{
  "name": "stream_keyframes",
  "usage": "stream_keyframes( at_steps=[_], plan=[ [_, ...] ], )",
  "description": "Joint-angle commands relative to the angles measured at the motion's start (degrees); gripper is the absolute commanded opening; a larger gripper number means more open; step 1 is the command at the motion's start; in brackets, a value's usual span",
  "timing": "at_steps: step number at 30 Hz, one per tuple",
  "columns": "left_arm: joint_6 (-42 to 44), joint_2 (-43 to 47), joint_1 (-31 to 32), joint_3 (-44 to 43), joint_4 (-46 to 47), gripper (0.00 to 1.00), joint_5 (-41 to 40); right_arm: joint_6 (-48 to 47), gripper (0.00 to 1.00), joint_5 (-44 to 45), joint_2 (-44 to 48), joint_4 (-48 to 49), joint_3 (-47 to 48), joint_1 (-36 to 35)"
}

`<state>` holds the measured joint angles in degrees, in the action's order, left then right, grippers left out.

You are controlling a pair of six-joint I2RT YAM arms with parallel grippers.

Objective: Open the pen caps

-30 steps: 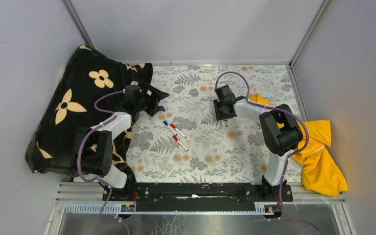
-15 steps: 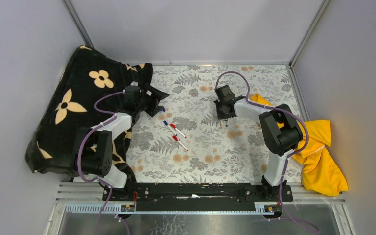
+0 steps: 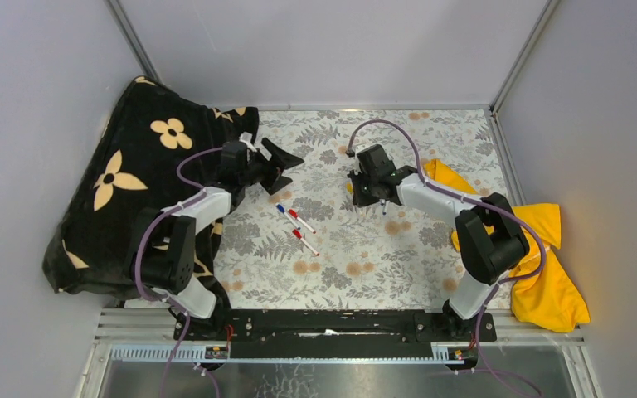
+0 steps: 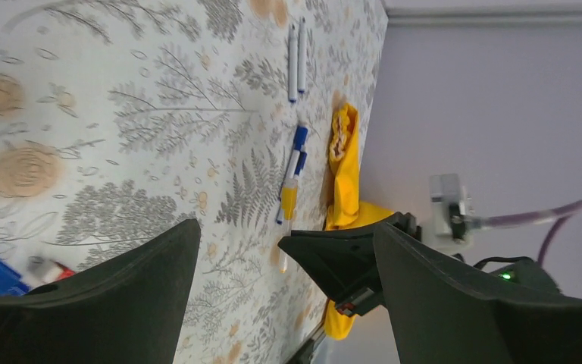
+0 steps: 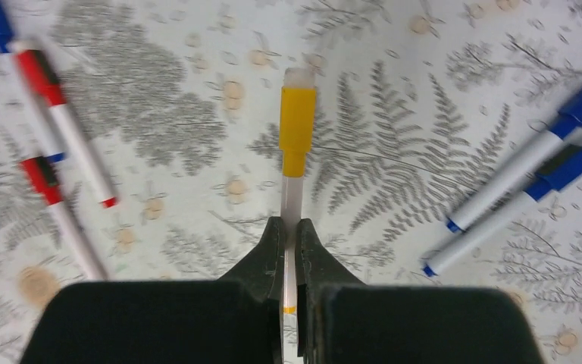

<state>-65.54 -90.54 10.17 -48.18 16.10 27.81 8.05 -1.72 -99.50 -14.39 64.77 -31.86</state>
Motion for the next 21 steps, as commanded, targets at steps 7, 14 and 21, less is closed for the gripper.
stream_keyframes(
  at_steps=[7, 14, 21],
  plan=[
    [4.17, -4.23, 5.63, -5.89, 1.49, 0.90, 5.25, 0.91, 0.00, -13.10, 4.11, 1.96, 5.79, -3.96],
    [5.28, -6.00, 7.26, -6.65, 1.30, 0.88, 6.51, 3.00, 0.00, -18.78, 3.50, 4.00, 7.82, -4.10],
    [5.30, -6.22, 8.09, -6.52, 2.88, 0.82, 7.24, 4.05, 0.00, -20.74, 2.26, 4.49, 10.72, -4.18]
  ],
)
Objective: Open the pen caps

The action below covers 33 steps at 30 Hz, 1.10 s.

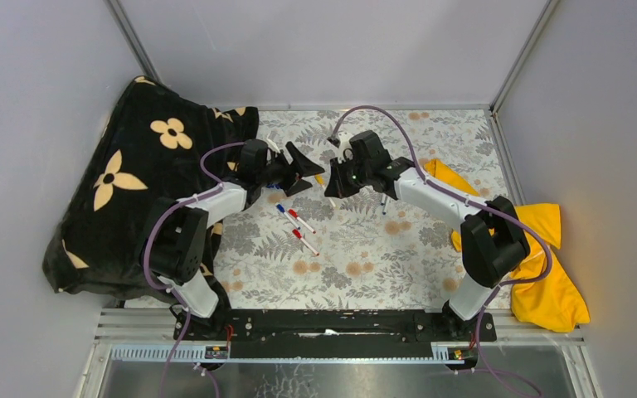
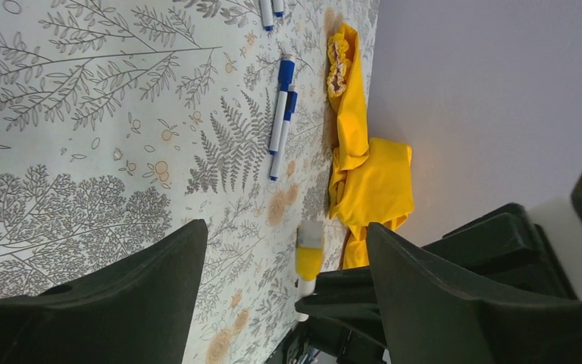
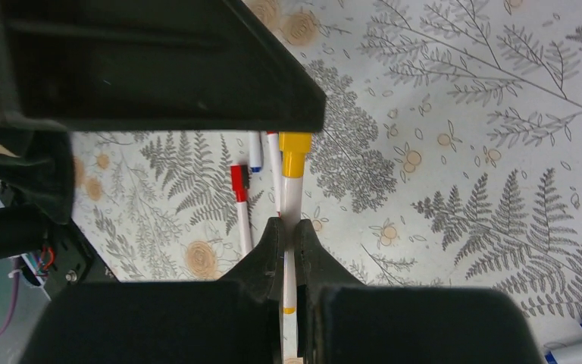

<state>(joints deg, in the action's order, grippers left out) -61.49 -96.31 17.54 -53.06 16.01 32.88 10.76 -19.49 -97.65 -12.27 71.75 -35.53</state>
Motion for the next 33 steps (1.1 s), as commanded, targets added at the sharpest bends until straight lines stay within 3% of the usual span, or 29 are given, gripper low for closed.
stream_keyframes(
  at_steps=[1, 33],
  plan=[
    [1.42, -0.45, 0.94, -1.76, 2.92, 0.81, 2.14, 1.48, 0.00, -3.19, 0.17, 2.61, 4.10, -0.54],
    [0.15, 1.46, 1.26, -1.35, 4.05, 0.38, 0.28, 1.50, 0.00, -3.63, -1.67, 2.63, 3.64, -0.62]
  ],
)
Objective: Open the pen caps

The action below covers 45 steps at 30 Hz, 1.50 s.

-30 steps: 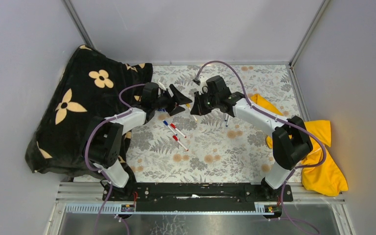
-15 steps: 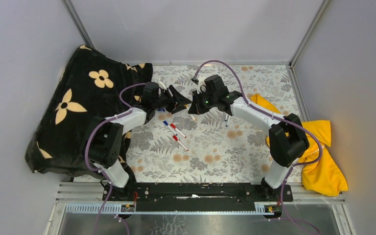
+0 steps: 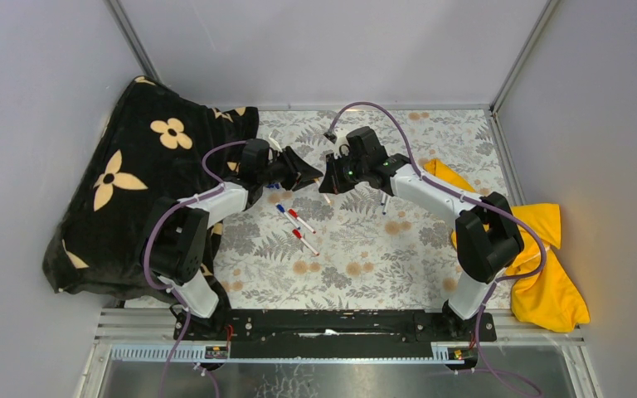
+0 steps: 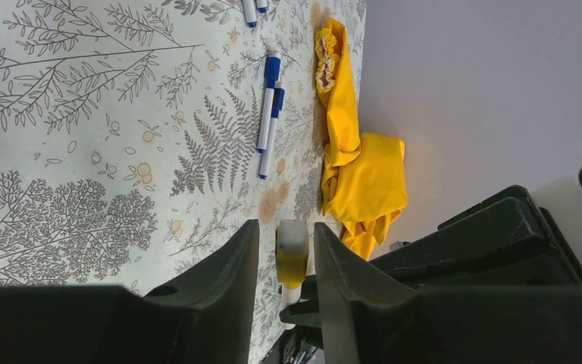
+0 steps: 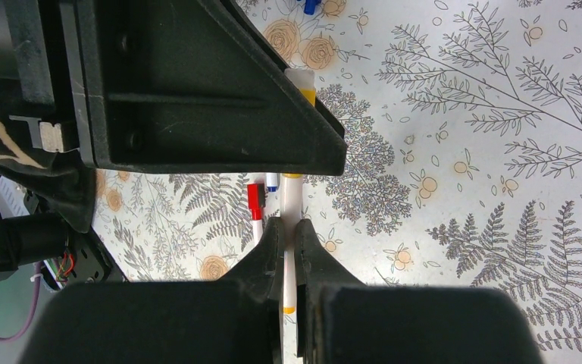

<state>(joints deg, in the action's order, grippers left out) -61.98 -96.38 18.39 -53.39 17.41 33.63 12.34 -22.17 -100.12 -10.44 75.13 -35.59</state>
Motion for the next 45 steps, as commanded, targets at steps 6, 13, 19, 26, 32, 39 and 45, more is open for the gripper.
stream_keyframes(
  at_steps=[6, 13, 19, 26, 32, 39, 45],
  plan=[
    [0.92, 2.01, 0.42, -1.07, 2.18, 0.31, -0.79, -0.21, 0.00, -0.61, 0.80, 0.72, -0.07, -0.53],
    [2.03, 2.55, 0.42, -1.13, 0.89, 0.00, -2.12, -0.29, 0.00, -0.42, 0.67, 0.58, -0.01, -0.54],
    [1.55, 2.59, 0.42, -0.75, 1.31, 0.00, -2.40, -0.29, 0.11, -0.11, 0.32, 0.66, 0.08, -0.54],
    [1.04, 2.70, 0.50, -0.70, 1.75, 0.00, -2.09, -0.31, 0.32, -0.62, -0.93, 0.43, 1.31, -0.58],
    [0.97, 2.76, 0.68, -0.59, 1.75, 0.00, -1.97, 0.18, 0.32, -1.02, -1.67, 0.83, 2.20, -0.53],
    [0.91, 2.47, 1.09, -0.58, 1.75, 0.00, -2.05, 0.66, 0.32, -1.45, -2.47, 0.94, 3.71, -0.53],
    [0.79, 2.08, 1.63, -0.91, 1.76, 0.00, -2.16, 1.12, 0.30, -1.68, -3.29, 1.17, 4.74, -0.78]
  ],
)
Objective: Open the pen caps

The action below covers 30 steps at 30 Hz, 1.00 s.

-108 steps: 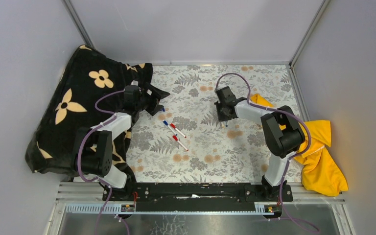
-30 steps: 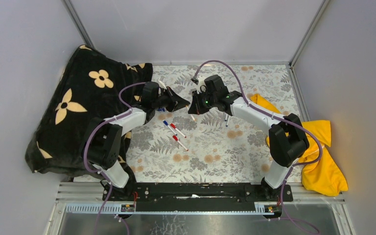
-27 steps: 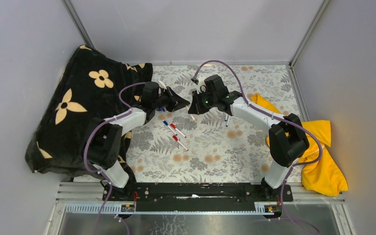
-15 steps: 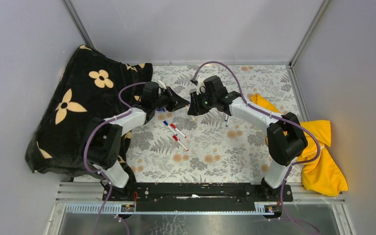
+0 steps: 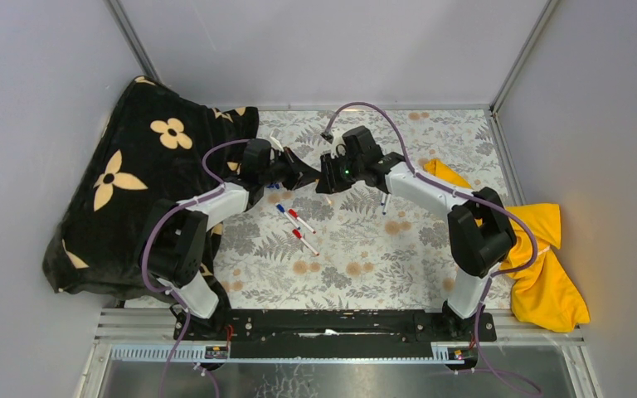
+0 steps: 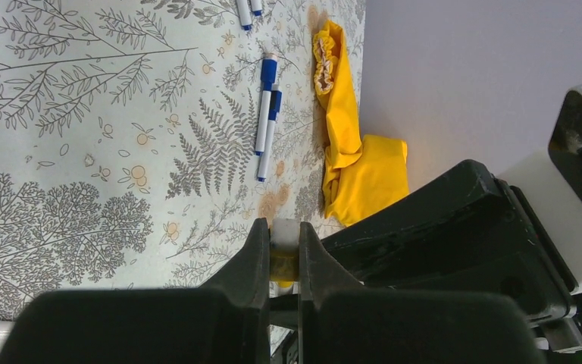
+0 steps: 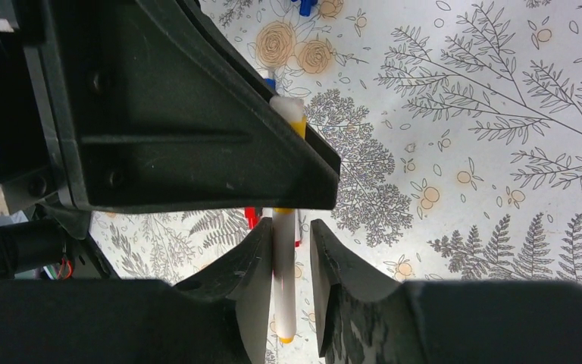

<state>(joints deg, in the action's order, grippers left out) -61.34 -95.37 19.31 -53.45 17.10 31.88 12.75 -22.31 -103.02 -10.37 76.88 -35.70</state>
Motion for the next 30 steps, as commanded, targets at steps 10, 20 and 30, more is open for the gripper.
stream_keyframes(
  at_steps=[10, 20, 30],
  plan=[
    [-0.04, 1.02, 0.73, -0.63, 2.07, 0.00, -1.65, 0.87, 0.00, -0.78, -1.00, 1.05, 3.40, -0.91],
    [-5.12, -1.90, -4.20, -0.23, 4.10, 0.00, -4.36, 1.35, 0.00, 2.63, 0.14, 1.53, -1.03, -1.60],
    [-3.02, -4.05, -12.29, -2.99, 0.95, 0.00, -5.57, 1.70, 0.00, 2.14, 2.86, 4.49, -8.30, -1.52]
  ],
)
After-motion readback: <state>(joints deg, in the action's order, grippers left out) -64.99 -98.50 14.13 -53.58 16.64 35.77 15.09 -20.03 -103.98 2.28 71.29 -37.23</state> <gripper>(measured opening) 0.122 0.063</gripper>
